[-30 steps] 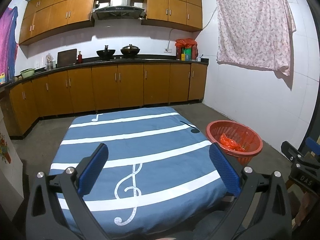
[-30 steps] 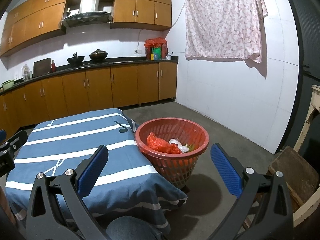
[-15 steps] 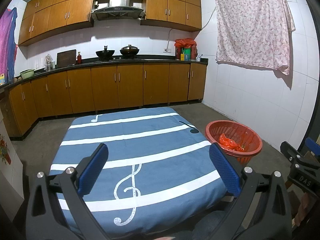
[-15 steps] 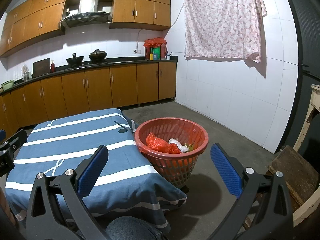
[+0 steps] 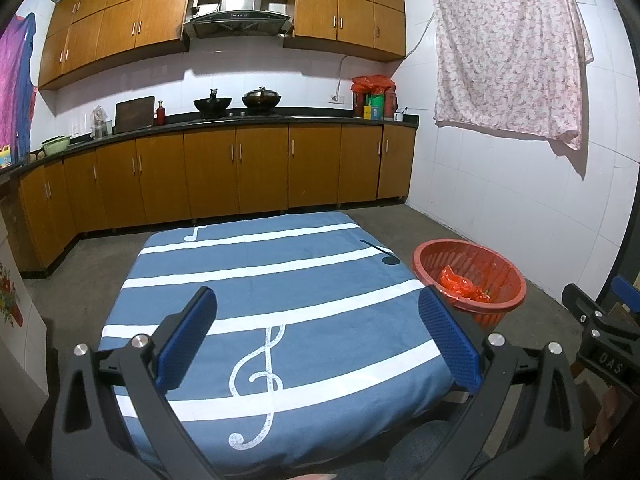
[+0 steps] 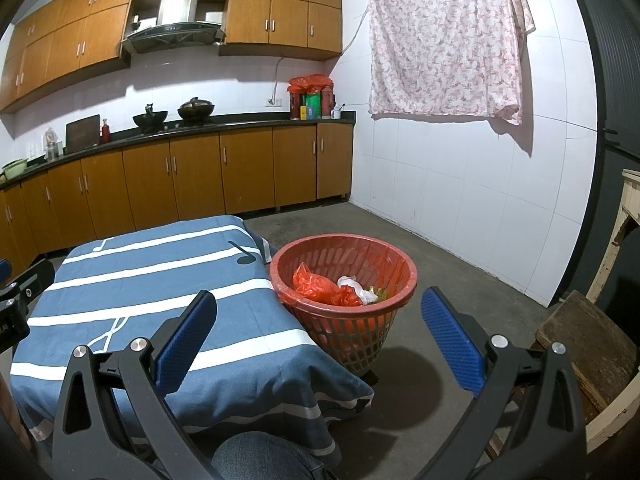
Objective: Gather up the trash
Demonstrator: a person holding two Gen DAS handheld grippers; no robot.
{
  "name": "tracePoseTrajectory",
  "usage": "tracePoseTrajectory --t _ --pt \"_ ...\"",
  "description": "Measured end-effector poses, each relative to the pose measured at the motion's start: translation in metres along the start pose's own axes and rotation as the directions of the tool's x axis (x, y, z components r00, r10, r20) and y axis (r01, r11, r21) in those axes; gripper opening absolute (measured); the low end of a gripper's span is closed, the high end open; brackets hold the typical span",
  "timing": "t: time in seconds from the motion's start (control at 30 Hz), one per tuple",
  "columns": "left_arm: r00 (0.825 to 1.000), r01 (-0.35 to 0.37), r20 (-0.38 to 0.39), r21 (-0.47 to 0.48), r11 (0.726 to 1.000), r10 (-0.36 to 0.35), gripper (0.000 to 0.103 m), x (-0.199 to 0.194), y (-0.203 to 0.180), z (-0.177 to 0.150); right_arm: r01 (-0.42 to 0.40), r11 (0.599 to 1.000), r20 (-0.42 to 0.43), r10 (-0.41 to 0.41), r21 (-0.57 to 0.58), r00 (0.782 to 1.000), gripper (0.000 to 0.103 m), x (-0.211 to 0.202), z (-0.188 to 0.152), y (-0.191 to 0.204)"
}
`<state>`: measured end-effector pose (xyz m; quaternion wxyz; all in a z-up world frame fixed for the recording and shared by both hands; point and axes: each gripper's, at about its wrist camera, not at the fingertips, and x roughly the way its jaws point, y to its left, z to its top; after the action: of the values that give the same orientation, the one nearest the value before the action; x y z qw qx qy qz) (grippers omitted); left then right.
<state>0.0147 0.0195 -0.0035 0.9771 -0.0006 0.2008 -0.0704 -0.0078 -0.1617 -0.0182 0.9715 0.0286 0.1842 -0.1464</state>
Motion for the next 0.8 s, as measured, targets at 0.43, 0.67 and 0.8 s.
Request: tracePoseTrajectory --t 0.43,0.67,0.8 --pt "1.0 -0.001 -0.001 0.001 1.0 0.001 0.099 0.0013 0.0014 0.0 0.0 1.0 -0.001 0.0 0.001 1.0 0.101 -0.0001 -0.0002 -0.0006" --pt "1.0 0.0 -0.002 0.0 1.0 0.0 0.099 0.0012 0.002 0.0004 0.0 1.0 -0.001 0.0 0.002 1.0 0.101 -0.0002 0.0 -0.0016" --pt "1.0 0.0 -0.002 0.0 1.0 0.0 0.099 0.0013 0.0022 0.0007 -0.001 1.0 -0.001 0.001 0.001 1.0 0.101 -0.0003 0.0002 -0.0017"
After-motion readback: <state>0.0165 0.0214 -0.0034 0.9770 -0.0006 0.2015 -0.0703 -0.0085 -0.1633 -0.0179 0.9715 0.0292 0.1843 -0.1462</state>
